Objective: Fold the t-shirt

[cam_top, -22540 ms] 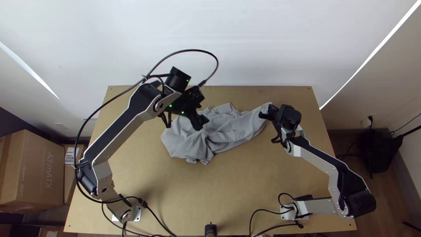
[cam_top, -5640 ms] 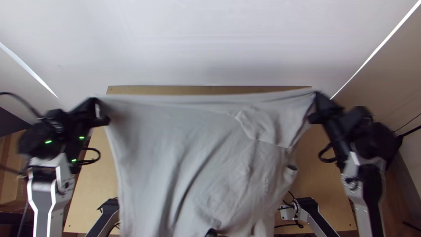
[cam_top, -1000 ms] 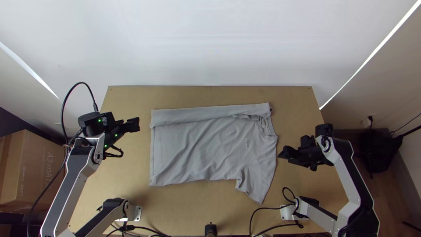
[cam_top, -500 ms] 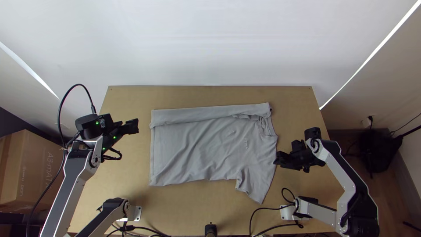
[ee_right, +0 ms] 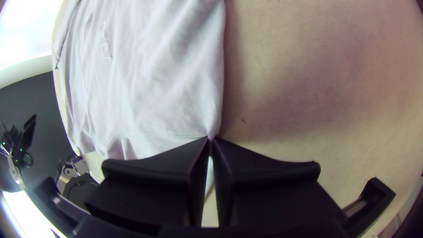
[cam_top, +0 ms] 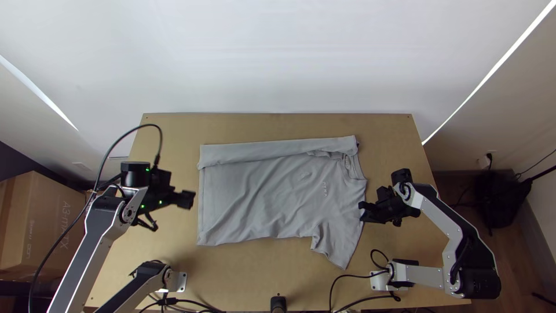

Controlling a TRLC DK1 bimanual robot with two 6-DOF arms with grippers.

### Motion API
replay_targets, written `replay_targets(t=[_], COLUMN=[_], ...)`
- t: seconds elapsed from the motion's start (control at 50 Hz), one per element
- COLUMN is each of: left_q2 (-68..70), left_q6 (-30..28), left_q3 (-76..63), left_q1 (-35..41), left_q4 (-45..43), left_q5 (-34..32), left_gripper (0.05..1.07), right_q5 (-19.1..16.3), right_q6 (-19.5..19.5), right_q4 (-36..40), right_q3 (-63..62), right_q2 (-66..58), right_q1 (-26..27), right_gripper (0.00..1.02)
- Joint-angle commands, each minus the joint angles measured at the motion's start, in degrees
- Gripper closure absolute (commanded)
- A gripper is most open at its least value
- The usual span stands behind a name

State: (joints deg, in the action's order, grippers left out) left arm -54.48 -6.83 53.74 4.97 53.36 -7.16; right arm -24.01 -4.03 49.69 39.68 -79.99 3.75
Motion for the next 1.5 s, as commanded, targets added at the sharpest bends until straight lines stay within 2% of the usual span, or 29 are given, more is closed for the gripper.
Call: replay_targets(t=[0.0, 0.16, 0.28, 0.74, 0.82, 0.88, 0.92, 1.0, 1.02, 1.18, 1.48], left_q2=[-0.89, -2.21, -2.3, -13.55, -15.13, -15.66, -15.66, -14.96, -14.52, -13.46, -10.38], left_q6=[-11.63, -21.73, -21.03, -17.08, -16.64, -16.11, -15.93, -16.46, -16.64, -17.95, -27.71], left_q3=[1.64, -1.18, -4.34, -12.87, -13.39, -13.92, -14.27, -14.54, -14.54, -15.5, -15.33], left_q1=[2.23, 7.07, 10.85, 14.01, 14.45, 14.28, 14.19, 14.36, 14.45, 13.31, -0.4], left_q4=[9.92, 27.67, 28.99, 13.78, 11.76, 9.21, 7.28, 4.2, 3.5, 3.59, 5.79], left_q5=[-0.84, -0.4, 1.09, 1.71, 1.53, 1.01, 0.39, -2.33, -2.6, -3.83, -3.83], left_gripper=[0.13, 0.14, 0.14, 0.14, 0.26, 0.4, 0.57, 1.01, 1.05, 1.05, 1.04], right_q5=[0.37, 0.37, 0.37, 0.37, 0.37, 0.37, 0.28, 0.28, 0.1, -0.42, -1.92], right_q6=[-0.54, -0.63, -1.15, -3.53, -3.79, -3.88, -3.88, -3.88, -3.79, -2.47, 4.65], right_q4=[0.23, 0.49, 0.41, 0.49, 0.58, 1.02, 1.64, 2.87, 3.04, 4.27, 9.55], right_q3=[-0.48, -0.39, -0.31, 0.48, 0.75, 1.54, 2.24, 3.91, 4.26, 6.02, 9.89], right_q2=[-0.52, -0.08, 0.27, 1.5, 1.85, 1.85, 1.76, 1.67, 1.76, 0.44, -4.74], right_q1=[-0.32, -0.5, -1.38, -3.48, -3.66, -3.66, -3.66, -2.96, -2.61, 0.29, 8.73], right_gripper=[1.0, 1.0, 1.0, 1.0, 1.0, 1.0, 1.0, 1.0, 1.0, 1.0, 1.0])
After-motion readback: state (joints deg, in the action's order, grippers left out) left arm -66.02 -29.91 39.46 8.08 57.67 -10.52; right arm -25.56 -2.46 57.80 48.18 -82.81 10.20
